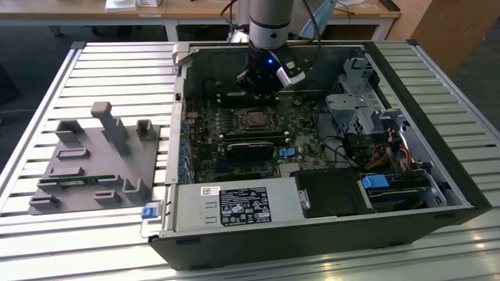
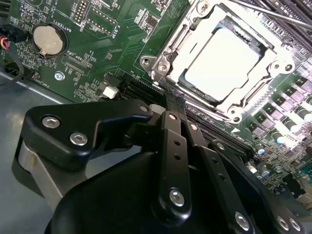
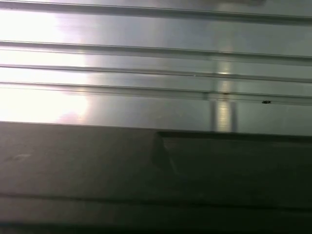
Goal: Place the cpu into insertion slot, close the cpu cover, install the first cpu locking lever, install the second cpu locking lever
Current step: 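Install the first cpu locking lever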
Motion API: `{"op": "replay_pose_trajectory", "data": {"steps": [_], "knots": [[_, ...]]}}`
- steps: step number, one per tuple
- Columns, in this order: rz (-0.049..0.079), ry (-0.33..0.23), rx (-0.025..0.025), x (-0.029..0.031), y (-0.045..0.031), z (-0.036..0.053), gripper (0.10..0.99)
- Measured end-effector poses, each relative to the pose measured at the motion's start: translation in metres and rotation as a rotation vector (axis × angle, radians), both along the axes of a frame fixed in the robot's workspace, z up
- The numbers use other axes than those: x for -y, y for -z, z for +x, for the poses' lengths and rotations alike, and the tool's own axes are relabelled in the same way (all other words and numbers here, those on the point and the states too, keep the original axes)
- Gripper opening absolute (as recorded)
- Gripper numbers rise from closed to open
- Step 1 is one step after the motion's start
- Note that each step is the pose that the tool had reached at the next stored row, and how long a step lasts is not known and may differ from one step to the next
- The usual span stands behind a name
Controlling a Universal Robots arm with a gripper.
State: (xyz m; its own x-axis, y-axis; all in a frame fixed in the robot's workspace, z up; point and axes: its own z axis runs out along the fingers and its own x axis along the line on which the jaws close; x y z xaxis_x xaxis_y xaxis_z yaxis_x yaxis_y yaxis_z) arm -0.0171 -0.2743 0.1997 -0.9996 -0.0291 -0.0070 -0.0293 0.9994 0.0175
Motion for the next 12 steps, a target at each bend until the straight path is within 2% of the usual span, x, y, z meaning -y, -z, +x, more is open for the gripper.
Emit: {"op": "replay_pose_trajectory", "data": {"steps": [3,4,12], "knots": [[-0.004,0.000,-0.0003,0.0001,0.0017,-0.0001,0.118],[-0.003,0.000,0.0012,-0.0002,0.0024,0.0001,0.118],[-0.004,0.000,0.0003,-0.0001,-0.0007,0.0000,0.118]]}}
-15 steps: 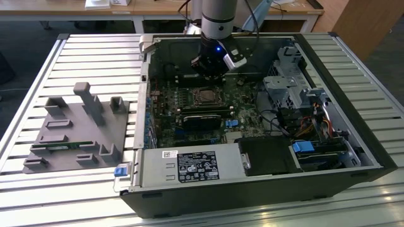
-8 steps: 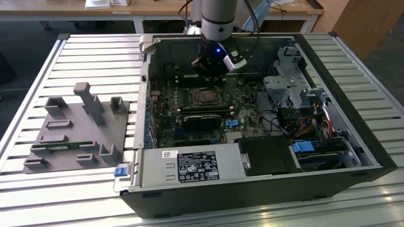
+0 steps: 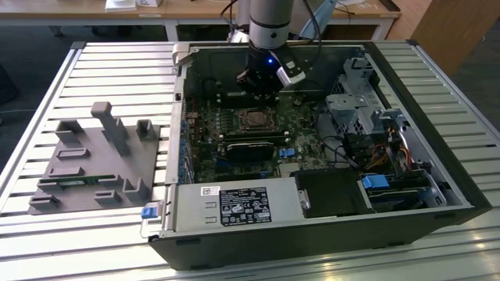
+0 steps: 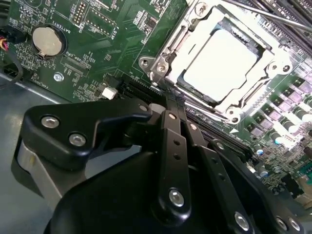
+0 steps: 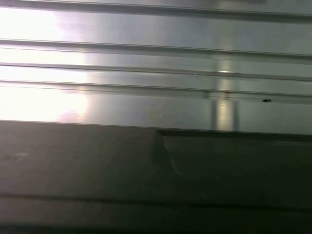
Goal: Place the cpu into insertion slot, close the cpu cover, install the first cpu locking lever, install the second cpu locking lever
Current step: 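Install the first cpu locking lever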
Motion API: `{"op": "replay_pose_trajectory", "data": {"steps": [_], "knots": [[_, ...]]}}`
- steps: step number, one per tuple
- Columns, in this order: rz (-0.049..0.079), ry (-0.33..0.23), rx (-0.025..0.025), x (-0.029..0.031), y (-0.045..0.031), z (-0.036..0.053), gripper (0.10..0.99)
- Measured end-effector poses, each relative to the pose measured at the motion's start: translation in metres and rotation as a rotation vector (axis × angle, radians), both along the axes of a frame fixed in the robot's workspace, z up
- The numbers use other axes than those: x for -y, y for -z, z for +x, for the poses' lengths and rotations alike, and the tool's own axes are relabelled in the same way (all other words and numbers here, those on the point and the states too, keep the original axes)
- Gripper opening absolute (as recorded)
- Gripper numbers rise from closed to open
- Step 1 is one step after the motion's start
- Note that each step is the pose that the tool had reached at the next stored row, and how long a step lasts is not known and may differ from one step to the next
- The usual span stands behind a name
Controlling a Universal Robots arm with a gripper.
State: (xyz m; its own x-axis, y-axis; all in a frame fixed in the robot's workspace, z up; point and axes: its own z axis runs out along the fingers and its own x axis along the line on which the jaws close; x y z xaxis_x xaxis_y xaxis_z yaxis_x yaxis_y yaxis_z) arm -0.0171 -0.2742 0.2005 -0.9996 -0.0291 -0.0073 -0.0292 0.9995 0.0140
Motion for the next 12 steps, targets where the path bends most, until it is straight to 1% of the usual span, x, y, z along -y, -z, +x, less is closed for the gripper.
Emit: {"op": "replay_pose_trajectory", "data": {"steps": [5,12], "knots": [[-0.002,0.000,0.0000,0.0000,-0.0011,0.0000,0.118],[-0.004,0.000,0.0000,0.0000,-0.0006,0.0000,0.118]]}}
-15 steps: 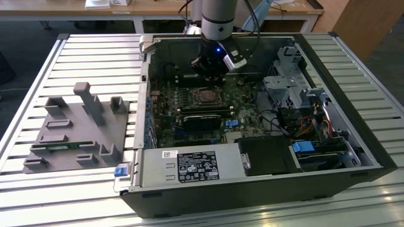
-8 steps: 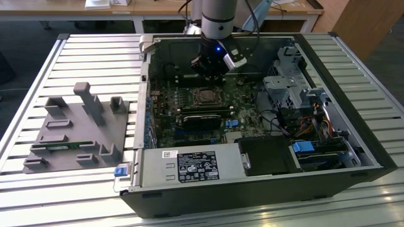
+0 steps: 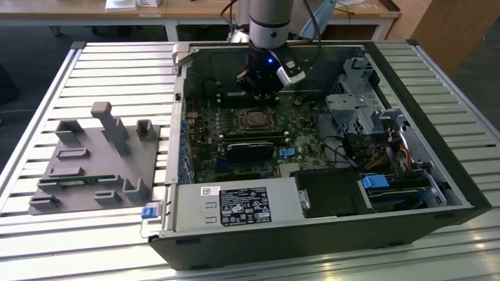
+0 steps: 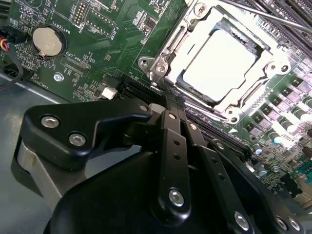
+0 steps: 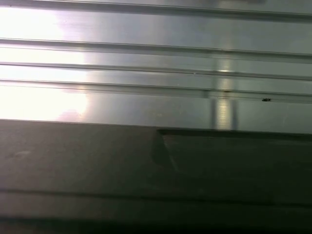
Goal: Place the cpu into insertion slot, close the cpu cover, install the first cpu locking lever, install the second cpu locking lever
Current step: 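Install the first cpu locking lever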
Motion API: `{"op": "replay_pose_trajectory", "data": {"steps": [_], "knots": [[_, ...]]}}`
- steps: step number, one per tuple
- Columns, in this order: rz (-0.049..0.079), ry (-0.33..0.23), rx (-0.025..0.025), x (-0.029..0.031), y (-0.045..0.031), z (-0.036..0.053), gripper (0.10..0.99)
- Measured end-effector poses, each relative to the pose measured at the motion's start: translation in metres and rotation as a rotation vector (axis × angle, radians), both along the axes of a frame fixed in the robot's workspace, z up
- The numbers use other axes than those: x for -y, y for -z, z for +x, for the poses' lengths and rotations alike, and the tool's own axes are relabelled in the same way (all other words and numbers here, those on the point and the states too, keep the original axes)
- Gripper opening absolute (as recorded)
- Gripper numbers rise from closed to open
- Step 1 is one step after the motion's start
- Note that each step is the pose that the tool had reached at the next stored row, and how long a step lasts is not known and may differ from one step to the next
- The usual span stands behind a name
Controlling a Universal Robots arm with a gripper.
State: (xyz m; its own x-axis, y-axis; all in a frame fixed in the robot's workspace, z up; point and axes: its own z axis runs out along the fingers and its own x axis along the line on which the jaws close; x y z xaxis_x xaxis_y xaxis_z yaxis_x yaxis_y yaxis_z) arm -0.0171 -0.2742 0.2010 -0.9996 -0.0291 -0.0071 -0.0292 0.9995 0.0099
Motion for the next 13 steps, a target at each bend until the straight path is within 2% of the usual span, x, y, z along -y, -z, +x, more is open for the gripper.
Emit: {"op": "replay_pose_trajectory", "data": {"steps": [9,13], "knots": [[-0.006,0.000,0.0001,0.0000,0.0025,0.0000,0.118],[-0.007,0.000,0.0000,0.0000,0.0011,0.0000,0.118]]}}
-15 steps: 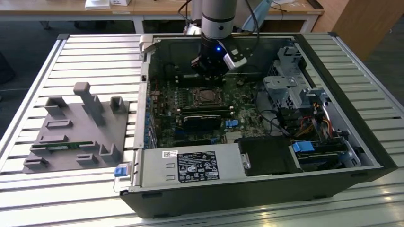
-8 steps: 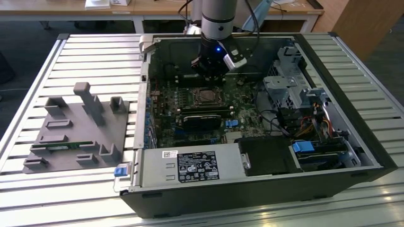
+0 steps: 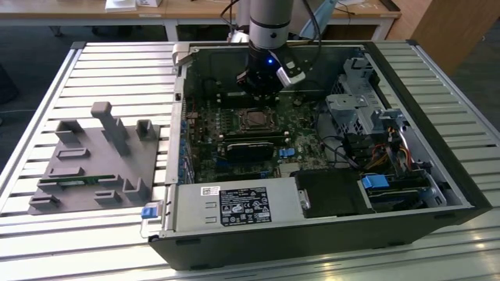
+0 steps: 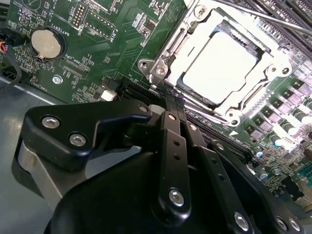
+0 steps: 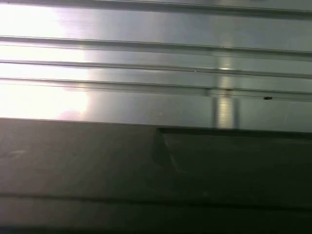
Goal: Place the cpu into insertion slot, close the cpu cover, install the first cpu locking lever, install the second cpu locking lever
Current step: 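Install the first cpu locking lever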
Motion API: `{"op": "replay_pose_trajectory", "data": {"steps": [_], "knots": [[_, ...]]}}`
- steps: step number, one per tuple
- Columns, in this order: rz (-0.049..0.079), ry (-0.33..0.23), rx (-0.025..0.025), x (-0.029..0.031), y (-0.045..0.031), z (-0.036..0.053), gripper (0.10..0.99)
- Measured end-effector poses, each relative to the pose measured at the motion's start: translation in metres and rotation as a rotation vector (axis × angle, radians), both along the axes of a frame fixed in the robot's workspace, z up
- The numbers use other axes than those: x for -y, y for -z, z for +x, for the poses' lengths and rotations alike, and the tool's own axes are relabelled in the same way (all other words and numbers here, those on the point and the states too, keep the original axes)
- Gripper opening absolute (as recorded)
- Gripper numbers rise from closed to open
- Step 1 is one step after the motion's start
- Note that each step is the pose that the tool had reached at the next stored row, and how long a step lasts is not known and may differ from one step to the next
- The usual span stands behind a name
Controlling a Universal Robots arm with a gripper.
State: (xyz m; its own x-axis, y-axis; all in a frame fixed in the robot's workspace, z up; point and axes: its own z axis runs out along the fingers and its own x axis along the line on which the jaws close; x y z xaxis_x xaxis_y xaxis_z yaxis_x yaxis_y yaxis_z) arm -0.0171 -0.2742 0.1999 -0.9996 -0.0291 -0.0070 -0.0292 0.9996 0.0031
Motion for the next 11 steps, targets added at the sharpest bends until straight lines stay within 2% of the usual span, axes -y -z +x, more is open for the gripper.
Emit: {"op": "replay_pose_trajectory", "data": {"steps": [3,4,7,11], "knots": [[-0.003,0.000,0.0001,-0.0001,-0.0010,0.0003,0.118],[-0.013,0.000,0.0000,0.0000,-0.0009,0.0004,0.118],[-0.026,0.000,-0.0001,0.0000,-0.0003,0.0005,0.118],[-0.036,0.000,0.0000,0.0000,0.0013,0.0007,0.118]]}}
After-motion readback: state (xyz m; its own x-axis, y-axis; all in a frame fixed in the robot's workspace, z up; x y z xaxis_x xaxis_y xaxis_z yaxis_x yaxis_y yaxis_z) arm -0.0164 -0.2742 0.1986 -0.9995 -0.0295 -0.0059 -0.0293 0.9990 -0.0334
